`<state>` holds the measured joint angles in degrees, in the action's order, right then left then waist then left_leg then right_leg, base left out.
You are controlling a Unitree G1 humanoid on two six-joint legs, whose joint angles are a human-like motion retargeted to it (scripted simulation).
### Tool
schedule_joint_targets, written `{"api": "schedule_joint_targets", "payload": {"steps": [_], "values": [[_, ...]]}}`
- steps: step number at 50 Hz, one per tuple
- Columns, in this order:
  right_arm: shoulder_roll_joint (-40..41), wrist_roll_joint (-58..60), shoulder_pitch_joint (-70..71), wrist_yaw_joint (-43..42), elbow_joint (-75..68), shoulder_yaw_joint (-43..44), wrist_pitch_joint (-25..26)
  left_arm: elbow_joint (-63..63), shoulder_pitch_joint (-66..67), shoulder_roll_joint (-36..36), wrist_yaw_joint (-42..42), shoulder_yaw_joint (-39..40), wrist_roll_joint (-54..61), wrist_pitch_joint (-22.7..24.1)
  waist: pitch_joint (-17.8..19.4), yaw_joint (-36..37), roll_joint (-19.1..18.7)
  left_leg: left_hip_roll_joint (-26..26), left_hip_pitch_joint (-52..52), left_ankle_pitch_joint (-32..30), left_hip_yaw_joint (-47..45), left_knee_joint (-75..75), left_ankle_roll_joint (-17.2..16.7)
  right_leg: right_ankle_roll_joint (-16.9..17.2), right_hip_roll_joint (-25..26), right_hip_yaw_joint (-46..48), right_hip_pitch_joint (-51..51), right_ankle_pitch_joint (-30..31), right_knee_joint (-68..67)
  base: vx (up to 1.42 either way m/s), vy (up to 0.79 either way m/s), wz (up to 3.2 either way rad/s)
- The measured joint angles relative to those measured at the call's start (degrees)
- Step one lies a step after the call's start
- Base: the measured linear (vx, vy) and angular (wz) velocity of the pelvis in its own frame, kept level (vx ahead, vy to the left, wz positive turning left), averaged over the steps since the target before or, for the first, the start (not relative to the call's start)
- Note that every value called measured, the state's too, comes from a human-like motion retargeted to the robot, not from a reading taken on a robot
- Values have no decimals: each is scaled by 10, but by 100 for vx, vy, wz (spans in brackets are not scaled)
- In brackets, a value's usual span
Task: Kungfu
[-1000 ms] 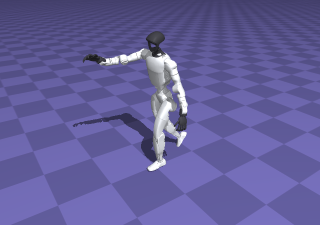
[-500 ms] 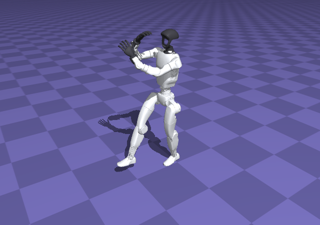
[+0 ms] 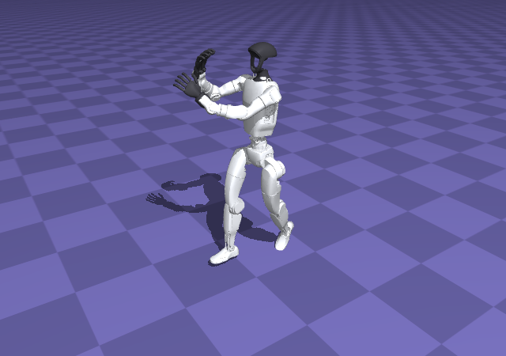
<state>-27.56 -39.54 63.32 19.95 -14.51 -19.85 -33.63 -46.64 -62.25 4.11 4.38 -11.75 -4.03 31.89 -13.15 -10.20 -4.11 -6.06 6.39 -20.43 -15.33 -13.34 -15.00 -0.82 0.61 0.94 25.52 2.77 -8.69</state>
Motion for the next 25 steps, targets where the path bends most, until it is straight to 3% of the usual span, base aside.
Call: {"api": "schedule_joint_targets", "payload": {"steps": [3,5,8,10,12,16,20,21,22,23,25], "values": [[10,47,-72,-3,-22,24,19,-94,53,17,-24,21,-79,-31,6,-4,20,9,-52,-84,-143,-110,0,9,-44,-5,-6,3,-8,1,24,33],[14,94,-132,-8,-42,43,34,-169,92,27,-45,28,-133,-49,8,-18,42,13,-101,-89,-160,-197,0,-10,-66,-14,-22,-5,-11,35,-23,55],[43,186,-269,-6,-80,102,78,-282,179,53,-63,23,-230,-71,-7,-10,54,32,-226,-6,-100,-360,0,-45,-39,-45,-48,-31,-17,64,-53,-19],[75,266,-369,1,-123,150,104,-347,248,80,-60,23,-304,-97,-3,16,60,104,-284,63,-105,-433,0,-76,7,-58,-81,-39,-14,56,-75,-122],[104,364,-460,3,-190,210,113,-398,318,104,-51,41,-377,-139,19,51,54,174,-356,113,-118,-469,44,-94,43,-63,-107,-42,-15,42,-40,-151],[153,619,-624,-66,-382,342,154,-476,481,126,-41,104,-476,-223,36,106,59,191,-521,91,-115,-341,164,-117,74,-104,-125,-44,-21,33,-4,-115],[171,816,-708,-142,-640,427,239,-507,642,134,-60,158,-464,-260,63,149,87,170,-590,-81,-103,-20,239,-129,75,-137,-158,-48,-27,22,-3,-93],[169,843,-723,-123,-689,434,251,-506,675,134,-66,164,-457,-256,71,151,101,151,-604,-84,-86,38,274,-131,62,-134,-163,-48,-28,11,-15,-41],[167,865,-737,-99,-730,436,259,-505,703,135,-72,169,-452,-254,76,151,114,143,-620,-72,-56,95,298,-134,53,-128,-159,-45,-33,8,-55,-16],[164,877,-749,-67,-756,426,260,-503,721,140,-76,174,-451,-253,75,150,128,157,-639,-30,-1,151,299,-140,54,-117,-138,-35,-45,19,-70,-9],[156,908,-798,0,-770,400,243,-491,772,139,-76,183,-460,-251,69,144,132,170,-674,98,10,159,300,-142,50,-75,-116,-31,-66,33,-38,8]]}}
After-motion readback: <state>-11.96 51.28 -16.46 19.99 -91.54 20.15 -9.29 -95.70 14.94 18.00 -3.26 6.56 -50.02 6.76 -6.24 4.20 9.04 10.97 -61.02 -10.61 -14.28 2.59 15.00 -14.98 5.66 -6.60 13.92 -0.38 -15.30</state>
